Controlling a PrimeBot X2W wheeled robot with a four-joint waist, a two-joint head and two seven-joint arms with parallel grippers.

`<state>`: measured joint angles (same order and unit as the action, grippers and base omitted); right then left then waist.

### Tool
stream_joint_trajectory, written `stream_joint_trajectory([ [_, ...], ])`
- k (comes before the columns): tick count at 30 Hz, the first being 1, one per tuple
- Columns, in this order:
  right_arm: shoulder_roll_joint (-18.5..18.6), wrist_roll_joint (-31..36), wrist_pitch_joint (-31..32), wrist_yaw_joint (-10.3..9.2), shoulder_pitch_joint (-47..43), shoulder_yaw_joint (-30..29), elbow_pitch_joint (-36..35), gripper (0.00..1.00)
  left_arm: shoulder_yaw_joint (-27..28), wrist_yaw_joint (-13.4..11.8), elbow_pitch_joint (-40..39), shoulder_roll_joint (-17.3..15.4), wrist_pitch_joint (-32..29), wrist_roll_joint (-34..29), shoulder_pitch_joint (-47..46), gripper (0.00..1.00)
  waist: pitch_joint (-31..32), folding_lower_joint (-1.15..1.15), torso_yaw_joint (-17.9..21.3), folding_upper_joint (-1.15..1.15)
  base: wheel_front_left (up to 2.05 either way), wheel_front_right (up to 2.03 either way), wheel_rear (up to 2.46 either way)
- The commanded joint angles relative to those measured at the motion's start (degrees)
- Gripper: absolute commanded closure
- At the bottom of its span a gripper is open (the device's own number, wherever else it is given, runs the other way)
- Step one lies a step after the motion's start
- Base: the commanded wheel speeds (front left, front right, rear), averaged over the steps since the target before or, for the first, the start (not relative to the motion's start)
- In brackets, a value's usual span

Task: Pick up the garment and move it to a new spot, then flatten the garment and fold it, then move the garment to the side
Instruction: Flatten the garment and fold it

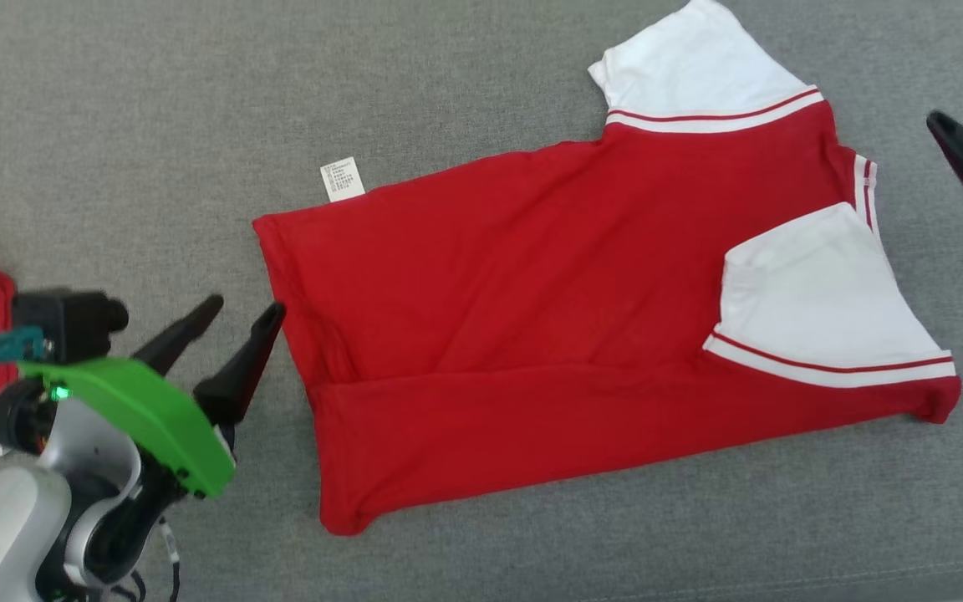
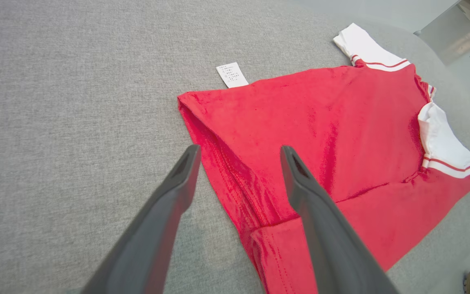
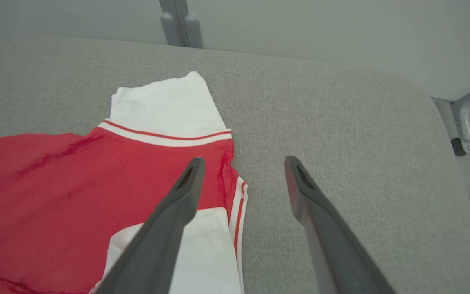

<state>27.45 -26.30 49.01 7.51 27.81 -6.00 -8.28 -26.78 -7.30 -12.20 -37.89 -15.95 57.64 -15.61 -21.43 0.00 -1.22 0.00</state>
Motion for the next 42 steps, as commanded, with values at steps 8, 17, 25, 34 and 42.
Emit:
stream_joint_trajectory([
  [8, -6.02, 14.47, -5.3, -0.06, 24.21, 5.8, 17.77, 0.0, -4.73, 3.0, 11.79, 8.53, -2.83, -4.57, -19.57, 0.0, -13.35, 0.0, -7.47, 0.0, 0.0, 0.0, 0.0],
  [17, -7.24, 21.9, -11.49, -0.07, 32.83, 4.11, 34.27, 0.0, -8.57, 6.53, 17.4, 13.2, -2.97, -6.38, -25.65, 0.0, -15.97, 0.0, -11.84, 0.0, 0.0, 0.0, 0.0],
  [25, -8.68, 21.98, -13.48, 0.0, 34.49, 4.98, 42.92, 0.0, -9.84, 7.75, 19.65, 14.26, -3.77, -6.35, -27.53, 0.0, -15.9, 0.0, -11.87, 0.0, 0.0, 0.0, 0.0],
  [34, -8.38, 18.89, -12.77, -0.05, 34.91, 7.71, 45.83, 1.0, -10.11, 8.36, 20.44, 14.23, -4.43, -5.64, -28.19, 0.0, -15.47, 0.0, -10.27, 0.0, 0.0, 0.0, 0.0],
  [42, -8.36, 18.39, -21.43, -0.07, 36.56, 6.76, 44.61, 1.0, -8.76, 8.51, 22.4, 13.96, -2.03, -6.47, -29.76, 1.0, -14.57, 0.0, -8.15, 0.0, 0.0, 0.0, 0.0],
])
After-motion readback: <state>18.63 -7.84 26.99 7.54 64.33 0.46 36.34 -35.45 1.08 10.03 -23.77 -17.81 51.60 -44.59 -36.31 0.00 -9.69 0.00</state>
